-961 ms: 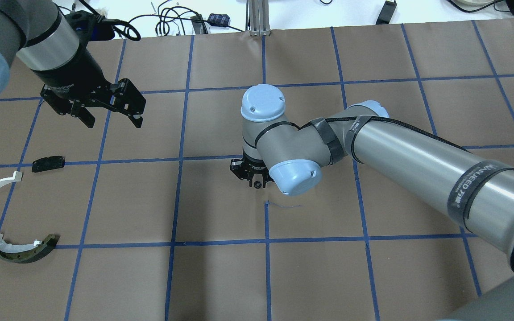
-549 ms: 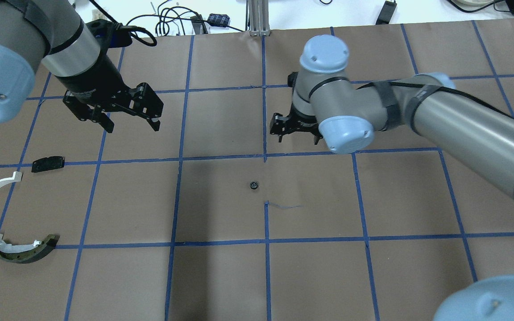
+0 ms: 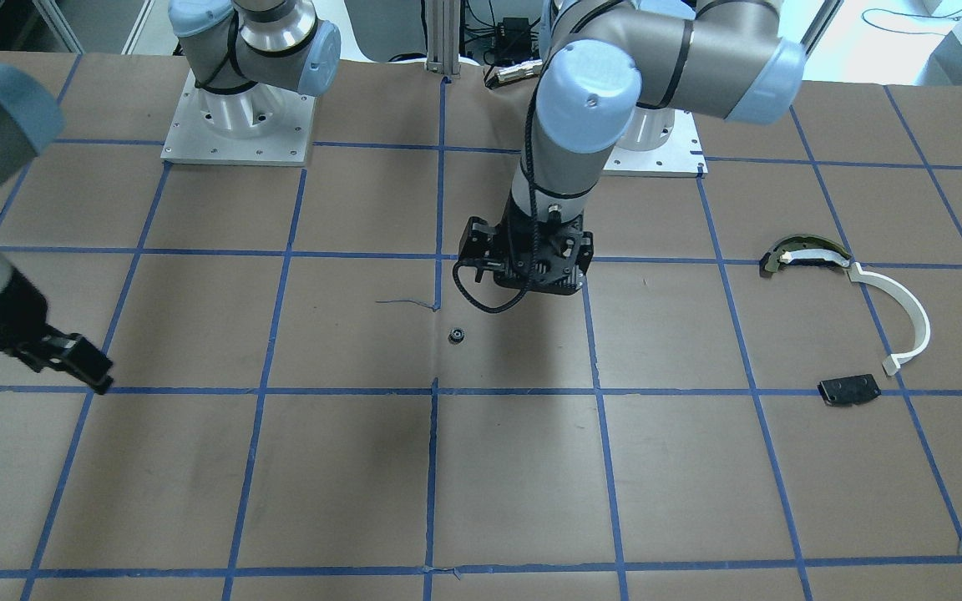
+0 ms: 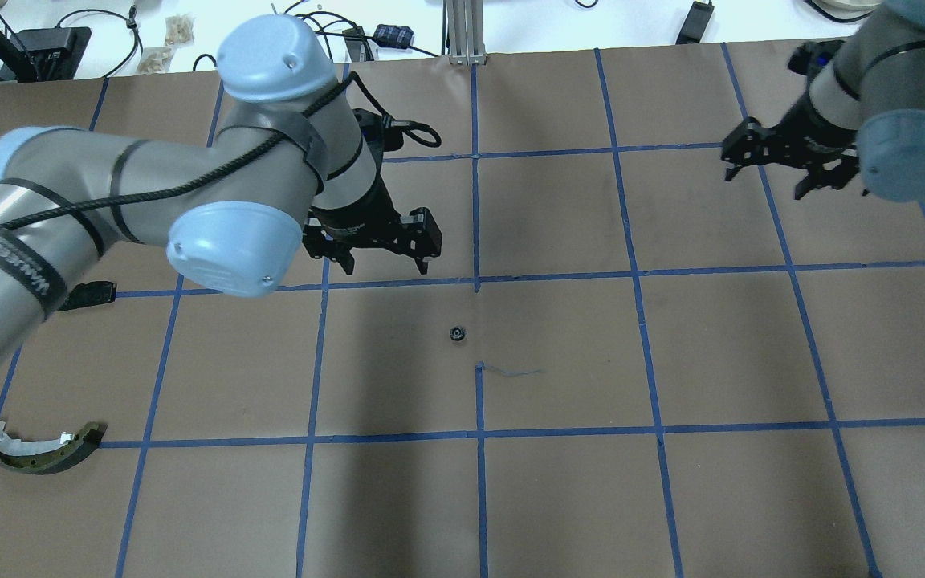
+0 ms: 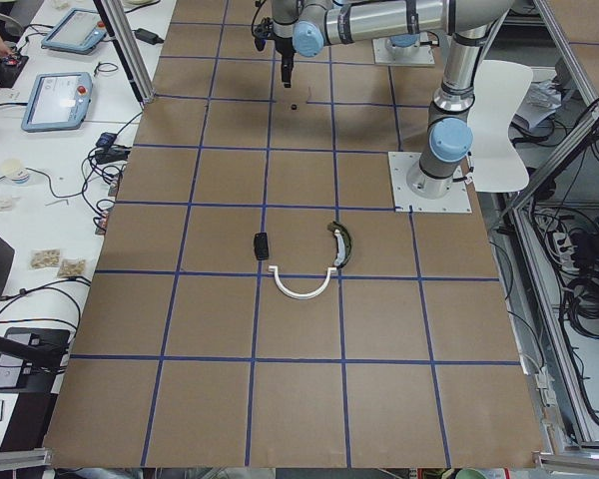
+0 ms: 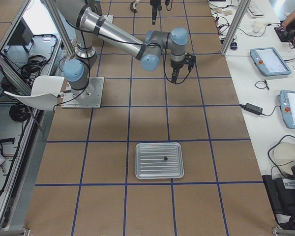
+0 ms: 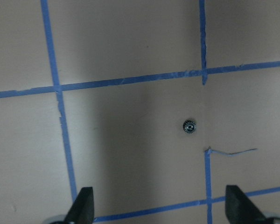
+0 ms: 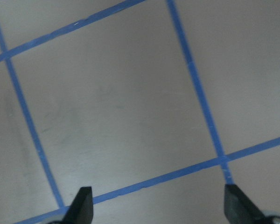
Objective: Place bearing gear from tray to pile
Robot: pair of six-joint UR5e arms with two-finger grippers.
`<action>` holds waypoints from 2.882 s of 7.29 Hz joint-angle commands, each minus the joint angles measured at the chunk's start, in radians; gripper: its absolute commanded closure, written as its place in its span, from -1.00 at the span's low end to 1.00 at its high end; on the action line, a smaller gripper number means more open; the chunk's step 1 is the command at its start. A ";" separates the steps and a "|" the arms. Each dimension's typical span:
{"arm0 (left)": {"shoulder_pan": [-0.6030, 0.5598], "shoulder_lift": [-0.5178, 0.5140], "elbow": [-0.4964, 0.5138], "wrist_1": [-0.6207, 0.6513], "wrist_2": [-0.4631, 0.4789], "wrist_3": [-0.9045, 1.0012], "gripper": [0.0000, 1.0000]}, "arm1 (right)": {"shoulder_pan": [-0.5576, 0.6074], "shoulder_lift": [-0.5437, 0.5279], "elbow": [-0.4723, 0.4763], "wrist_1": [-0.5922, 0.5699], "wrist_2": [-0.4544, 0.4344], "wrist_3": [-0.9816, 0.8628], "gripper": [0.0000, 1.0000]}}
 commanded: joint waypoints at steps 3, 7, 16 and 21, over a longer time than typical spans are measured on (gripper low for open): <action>-0.093 -0.190 -0.022 0.165 0.063 -0.193 -1.00 | -0.390 0.042 -0.017 -0.012 -0.025 -0.550 -1.00; -0.121 -0.276 -0.056 0.284 0.014 -0.209 -1.00 | -0.522 0.251 -0.184 -0.016 -0.048 -0.915 -1.00; -0.153 -0.291 -0.036 0.295 0.078 -0.215 1.00 | -0.525 0.455 -0.324 -0.075 -0.059 -0.798 -0.67; 0.364 -0.136 -0.040 0.074 0.134 0.535 1.00 | -0.525 0.451 -0.304 -0.038 -0.068 -0.765 -0.40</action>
